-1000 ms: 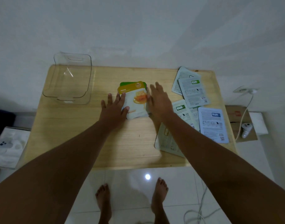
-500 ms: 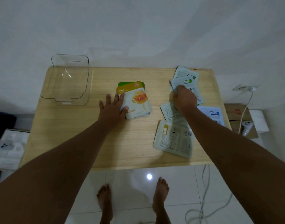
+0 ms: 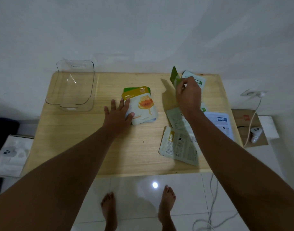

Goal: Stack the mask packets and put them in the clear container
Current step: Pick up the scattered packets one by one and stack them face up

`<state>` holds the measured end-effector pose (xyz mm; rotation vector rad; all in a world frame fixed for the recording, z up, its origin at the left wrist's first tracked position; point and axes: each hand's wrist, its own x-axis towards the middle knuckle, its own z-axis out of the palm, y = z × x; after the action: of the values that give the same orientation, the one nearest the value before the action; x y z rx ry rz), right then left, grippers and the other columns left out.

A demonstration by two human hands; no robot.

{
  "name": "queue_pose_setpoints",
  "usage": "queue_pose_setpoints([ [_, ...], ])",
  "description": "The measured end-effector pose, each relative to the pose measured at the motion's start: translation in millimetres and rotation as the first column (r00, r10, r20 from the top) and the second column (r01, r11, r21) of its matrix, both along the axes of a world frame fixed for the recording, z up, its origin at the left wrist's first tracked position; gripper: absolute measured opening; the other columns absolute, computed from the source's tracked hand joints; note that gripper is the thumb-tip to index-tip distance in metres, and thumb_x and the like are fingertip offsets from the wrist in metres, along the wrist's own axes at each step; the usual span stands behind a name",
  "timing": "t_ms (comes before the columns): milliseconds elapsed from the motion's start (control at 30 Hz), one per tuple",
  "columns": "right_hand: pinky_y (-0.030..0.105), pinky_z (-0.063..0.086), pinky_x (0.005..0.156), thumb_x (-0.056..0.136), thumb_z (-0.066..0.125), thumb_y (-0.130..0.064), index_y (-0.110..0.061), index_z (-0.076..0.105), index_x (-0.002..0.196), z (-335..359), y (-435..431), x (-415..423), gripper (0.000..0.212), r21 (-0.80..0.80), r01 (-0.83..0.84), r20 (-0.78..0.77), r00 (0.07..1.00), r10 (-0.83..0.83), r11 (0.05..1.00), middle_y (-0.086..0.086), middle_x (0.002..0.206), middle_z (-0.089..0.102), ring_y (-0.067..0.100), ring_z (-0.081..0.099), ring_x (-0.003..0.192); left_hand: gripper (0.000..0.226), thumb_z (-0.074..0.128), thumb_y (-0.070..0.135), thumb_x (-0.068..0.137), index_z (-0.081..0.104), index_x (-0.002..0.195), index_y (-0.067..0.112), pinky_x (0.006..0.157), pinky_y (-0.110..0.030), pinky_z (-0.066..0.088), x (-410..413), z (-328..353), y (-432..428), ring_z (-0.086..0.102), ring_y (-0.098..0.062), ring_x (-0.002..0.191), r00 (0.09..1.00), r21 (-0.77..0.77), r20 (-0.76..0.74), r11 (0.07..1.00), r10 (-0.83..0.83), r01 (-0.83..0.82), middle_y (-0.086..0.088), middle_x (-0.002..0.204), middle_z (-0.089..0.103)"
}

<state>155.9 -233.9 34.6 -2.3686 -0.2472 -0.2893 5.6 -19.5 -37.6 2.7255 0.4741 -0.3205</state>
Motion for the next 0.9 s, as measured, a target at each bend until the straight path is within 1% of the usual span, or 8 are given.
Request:
queue_pose_setpoints([
  [167, 0.005, 0.033, 0.054, 0.094, 0.054, -0.010, 0.001, 0.062, 0.089, 12, 42, -26, 0.014, 0.283, 0.028, -0.042, 0.999, -0.017, 0.959, 0.002, 0.078, 0.059, 0.004, 0.048, 0.062, 0.070, 0.030, 0.052, 0.100, 0.001, 0.157, 0.025, 0.117, -0.064, 0.002, -2, -2, 2, -0.003, -0.041, 0.152, 1.000, 0.004, -0.004, 1.000, -0.009, 0.009, -0.007, 0.166, 0.008],
  [333, 0.012, 0.038, 0.059, 0.092, 0.055, -0.011, -0.003, 0.063, 0.089, -6, 69, -45, 0.012, 0.331, 0.003, -0.175, 0.983, 0.058, 0.944, -0.001, 0.080, 0.062, 0.014, 0.057, 0.074, 0.071, 0.032, 0.051, 0.100, 0.002, 0.157, 0.024, 0.116, -0.064, 0.004, -1, 0, 5, -0.003, -0.041, 0.152, 1.000, -0.015, -0.005, 1.000, -0.022, 0.022, -0.006, 0.166, 0.008],
  [467, 0.034, 0.054, 0.083, 0.094, 0.054, -0.009, -0.001, 0.068, 0.104, -22, 73, -58, 0.019, 0.214, -0.087, -0.176, 0.976, 0.126, 0.973, 0.011, 0.096, 0.073, 0.026, 0.068, 0.087, 0.069, 0.032, 0.047, 0.101, 0.001, 0.158, 0.021, 0.117, -0.063, 0.002, -2, 0, 6, -0.005, -0.040, 0.152, 1.000, -0.052, 0.000, 0.999, -0.002, 0.002, -0.005, 0.167, 0.009],
  [567, 0.022, 0.048, 0.087, 0.093, 0.053, -0.002, 0.000, 0.061, 0.122, -31, 70, -67, 0.031, 0.154, -0.259, -0.125, 0.952, 0.279, 0.953, 0.003, 0.107, 0.069, 0.016, 0.064, 0.092, 0.070, 0.032, 0.044, 0.102, -0.001, 0.157, 0.018, 0.119, -0.061, -0.001, -2, 3, 3, -0.004, -0.038, 0.152, 0.999, -0.091, 0.035, 0.996, 0.029, -0.025, -0.003, 0.166, 0.010],
  [667, 0.032, 0.046, 0.103, 0.094, 0.051, -0.012, -0.006, 0.051, 0.139, -49, 68, -73, 0.045, 0.017, -0.410, -0.206, 0.891, 0.405, 0.912, 0.017, 0.141, 0.052, 0.029, 0.058, 0.121, 0.072, 0.032, 0.046, 0.101, -0.002, 0.157, 0.018, 0.119, -0.061, -0.001, -2, 7, 1, -0.004, -0.038, 0.152, 0.998, -0.104, 0.048, 0.994, 0.042, -0.036, -0.002, 0.167, 0.010],
  [733, 0.046, 0.040, 0.112, 0.096, 0.049, -0.018, -0.008, 0.045, 0.144, -62, 66, -76, 0.050, -0.082, -0.477, -0.289, 0.852, 0.437, 0.875, 0.023, 0.156, 0.031, 0.038, 0.037, 0.141, 0.073, 0.033, 0.048, 0.101, -0.003, 0.157, 0.018, 0.118, -0.061, -0.001, -1, 9, 0, -0.004, -0.038, 0.152, 0.998, -0.108, 0.039, 0.993, 0.042, -0.037, -0.001, 0.167, 0.009],
  [800, 0.052, 0.037, 0.113, 0.098, 0.046, -0.021, -0.006, 0.042, 0.146, -69, 65, -78, 0.050, -0.138, -0.513, -0.303, 0.836, 0.457, 0.847, 0.026, 0.159, 0.020, 0.041, 0.025, 0.146, 0.074, 0.034, 0.048, 0.100, -0.003, 0.157, 0.019, 0.118, -0.063, -0.001, -1, 9, 1, -0.004, -0.039, 0.152, 0.999, -0.114, 0.035, 0.993, 0.038, -0.034, -0.001, 0.167, 0.009],
  [900, 0.052, 0.039, 0.111, 0.099, 0.044, -0.023, -0.006, 0.040, 0.146, -74, 63, -78, 0.050, -0.182, -0.532, -0.305, 0.830, 0.466, 0.827, 0.028, 0.159, 0.018, 0.044, 0.027, 0.144, 0.075, 0.034, 0.049, 0.100, -0.003, 0.157, 0.018, 0.118, -0.064, 0.001, -1, 7, 0, -0.003, -0.040, 0.152, 0.999, -0.098, 0.040, 0.995, 0.033, -0.029, -0.003, 0.166, 0.011],
])
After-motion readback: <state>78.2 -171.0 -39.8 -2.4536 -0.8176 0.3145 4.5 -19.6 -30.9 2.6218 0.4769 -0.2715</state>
